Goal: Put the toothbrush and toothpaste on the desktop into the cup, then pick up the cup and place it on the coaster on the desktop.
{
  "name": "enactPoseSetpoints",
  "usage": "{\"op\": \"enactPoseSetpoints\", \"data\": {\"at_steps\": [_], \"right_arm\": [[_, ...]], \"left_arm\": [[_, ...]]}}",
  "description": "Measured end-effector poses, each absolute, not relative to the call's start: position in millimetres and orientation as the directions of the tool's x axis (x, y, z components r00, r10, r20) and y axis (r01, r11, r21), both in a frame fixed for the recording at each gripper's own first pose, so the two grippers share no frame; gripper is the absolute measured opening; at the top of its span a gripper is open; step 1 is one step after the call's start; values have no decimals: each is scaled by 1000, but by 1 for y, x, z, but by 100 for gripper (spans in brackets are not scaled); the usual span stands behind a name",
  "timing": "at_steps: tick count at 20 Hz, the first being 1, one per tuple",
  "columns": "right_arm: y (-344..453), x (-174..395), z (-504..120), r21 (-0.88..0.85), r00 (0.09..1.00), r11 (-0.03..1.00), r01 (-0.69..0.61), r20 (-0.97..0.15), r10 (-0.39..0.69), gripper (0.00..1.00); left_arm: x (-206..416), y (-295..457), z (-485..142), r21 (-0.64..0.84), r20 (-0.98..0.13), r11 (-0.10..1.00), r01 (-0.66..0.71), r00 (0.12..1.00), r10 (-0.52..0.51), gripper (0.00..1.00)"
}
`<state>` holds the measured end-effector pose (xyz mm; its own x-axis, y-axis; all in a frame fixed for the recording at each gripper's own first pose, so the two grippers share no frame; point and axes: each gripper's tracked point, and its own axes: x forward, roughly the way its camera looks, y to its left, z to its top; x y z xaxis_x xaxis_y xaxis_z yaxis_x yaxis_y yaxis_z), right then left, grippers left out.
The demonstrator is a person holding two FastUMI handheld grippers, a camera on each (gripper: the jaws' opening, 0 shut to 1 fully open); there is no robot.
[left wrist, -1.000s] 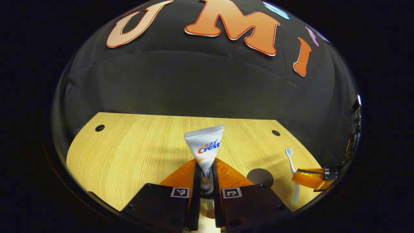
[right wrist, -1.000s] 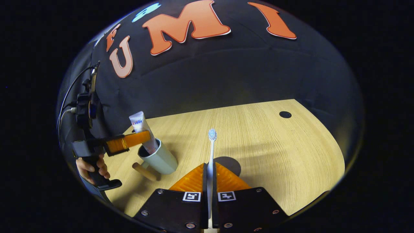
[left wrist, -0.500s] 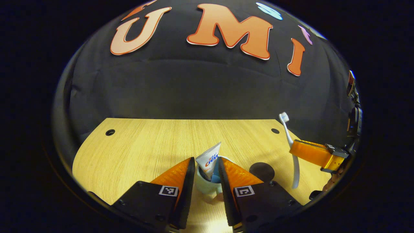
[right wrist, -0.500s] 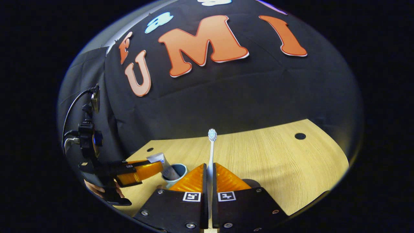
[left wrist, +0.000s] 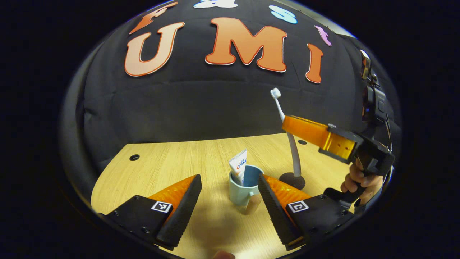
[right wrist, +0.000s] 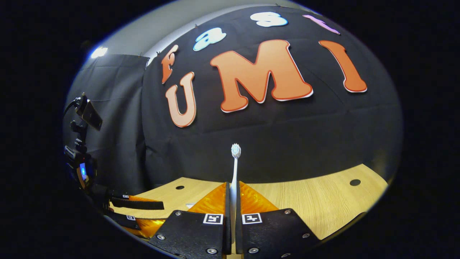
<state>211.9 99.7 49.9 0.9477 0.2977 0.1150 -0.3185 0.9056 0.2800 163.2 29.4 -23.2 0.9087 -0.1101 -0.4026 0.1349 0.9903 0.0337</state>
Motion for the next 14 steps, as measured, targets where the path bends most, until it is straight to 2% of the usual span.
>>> {"op": "enactPoseSetpoints", "data": {"at_steps": [6,14], "right_arm": [[120,236,57,317,923,869,-380,192,334,5],[139,259,36,331,901,841,-428,231,368,5]], "left_arm": [[158,60,-26,48,-385,993,104,920,-78,100],[158,78,-36,30,-389,997,77,919,-59,100]]}}
